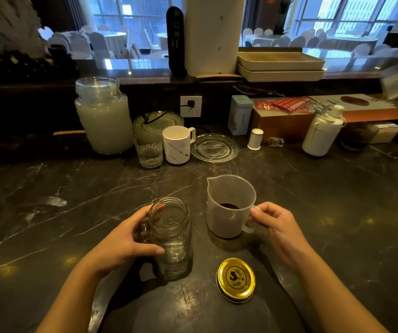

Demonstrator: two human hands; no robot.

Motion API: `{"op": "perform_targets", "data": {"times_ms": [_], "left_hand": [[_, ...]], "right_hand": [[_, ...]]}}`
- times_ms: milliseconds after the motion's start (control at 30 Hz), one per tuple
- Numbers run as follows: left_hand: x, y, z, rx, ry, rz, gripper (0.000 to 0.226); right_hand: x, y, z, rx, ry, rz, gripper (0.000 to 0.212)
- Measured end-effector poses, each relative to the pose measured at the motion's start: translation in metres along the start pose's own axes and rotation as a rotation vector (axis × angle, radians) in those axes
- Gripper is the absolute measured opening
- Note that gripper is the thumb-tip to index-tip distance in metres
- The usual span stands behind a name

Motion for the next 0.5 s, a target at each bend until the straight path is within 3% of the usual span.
{"op": "perform_targets", "data": {"times_ms": [167,400,500], "left_hand": [[0.015,0.002,-0.006,-0.092,0.024,-0.051,0.09],[0.036,0.003,-0.02,-0.192,0.038,-0.169,0.079],[0.046,0.012,-0.022,-0.369,0.022,-0.308,0.075]], "right_hand": [[0.016,0.002,-0.004,-0.104,0.146,0.018,0.013],[0.046,-0.004,-0.008,-0.106,0.26,0.007,0.015],[0.054,-0.004,-0.004,-0.113,0.276,0.039,0.018]]}}
Point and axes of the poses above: each hand's wrist, its own z-axis towards the middle knuckle, its own y-axis out of the back of the hand, x = y × z, the point moved 9 cm from there along z, towards the middle knuckle, and after that the axes turned 9 degrees about -y, right-handed, at the moved point
